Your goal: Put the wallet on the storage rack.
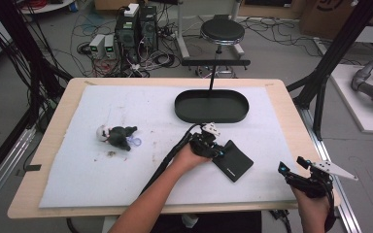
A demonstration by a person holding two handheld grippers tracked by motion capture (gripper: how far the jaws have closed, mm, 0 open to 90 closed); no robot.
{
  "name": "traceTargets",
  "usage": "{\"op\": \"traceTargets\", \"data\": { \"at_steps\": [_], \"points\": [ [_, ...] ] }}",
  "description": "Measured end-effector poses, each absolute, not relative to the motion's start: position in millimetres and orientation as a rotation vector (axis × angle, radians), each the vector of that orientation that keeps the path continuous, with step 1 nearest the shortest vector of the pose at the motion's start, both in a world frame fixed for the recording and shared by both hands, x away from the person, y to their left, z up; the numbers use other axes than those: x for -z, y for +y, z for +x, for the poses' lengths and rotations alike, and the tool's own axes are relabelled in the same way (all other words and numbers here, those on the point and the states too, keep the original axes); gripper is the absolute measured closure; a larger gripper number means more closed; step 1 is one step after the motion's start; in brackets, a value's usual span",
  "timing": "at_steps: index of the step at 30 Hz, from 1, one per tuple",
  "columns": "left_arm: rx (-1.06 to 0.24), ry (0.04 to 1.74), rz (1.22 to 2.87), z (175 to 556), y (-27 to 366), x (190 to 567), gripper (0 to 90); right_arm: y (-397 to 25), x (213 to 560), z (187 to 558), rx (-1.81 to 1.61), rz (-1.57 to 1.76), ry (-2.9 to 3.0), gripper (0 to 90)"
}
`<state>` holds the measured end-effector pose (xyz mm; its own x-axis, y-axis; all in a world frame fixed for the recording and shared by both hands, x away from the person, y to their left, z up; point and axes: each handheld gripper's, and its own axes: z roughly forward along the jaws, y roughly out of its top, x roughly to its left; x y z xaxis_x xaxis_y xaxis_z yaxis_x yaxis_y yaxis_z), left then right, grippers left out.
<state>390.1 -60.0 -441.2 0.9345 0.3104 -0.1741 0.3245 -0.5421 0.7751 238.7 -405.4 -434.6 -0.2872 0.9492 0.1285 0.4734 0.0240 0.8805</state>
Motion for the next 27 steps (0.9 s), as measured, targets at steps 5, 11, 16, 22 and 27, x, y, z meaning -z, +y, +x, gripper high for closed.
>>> {"op": "traceTargets", "data": {
  "at_steps": [5, 11, 16, 22, 27],
  "points": [
    [0.015, 0.426, 2.153, 389.0, -56.3, 434.1, 80.4, -405.8, 435.2, 239.5, -1.215, 1.445, 1.798, 20.2],
    [0.035, 0.443, 2.060, 393.5, -42.4, 419.5, 81.8, -404.8, 435.4, 240.5, -1.215, 1.445, 1.802, 20.2],
    [0.035, 0.482, 2.027, 401.3, -32.1, 412.7, 82.3, -403.4, 435.7, 241.2, -1.213, 1.443, 1.810, 20.2],
    [0.008, 0.543, 1.977, 418.1, -16.7, 400.6, 82.6, -400.0, 436.3, 242.9, -1.208, 1.434, 1.824, 20.2],
    [-0.011, 0.609, 1.939, 432.4, -5.3, 395.3, 82.7, -397.8, 436.3, 243.1, -1.201, 1.420, 1.835, 20.2]
  ]
}}
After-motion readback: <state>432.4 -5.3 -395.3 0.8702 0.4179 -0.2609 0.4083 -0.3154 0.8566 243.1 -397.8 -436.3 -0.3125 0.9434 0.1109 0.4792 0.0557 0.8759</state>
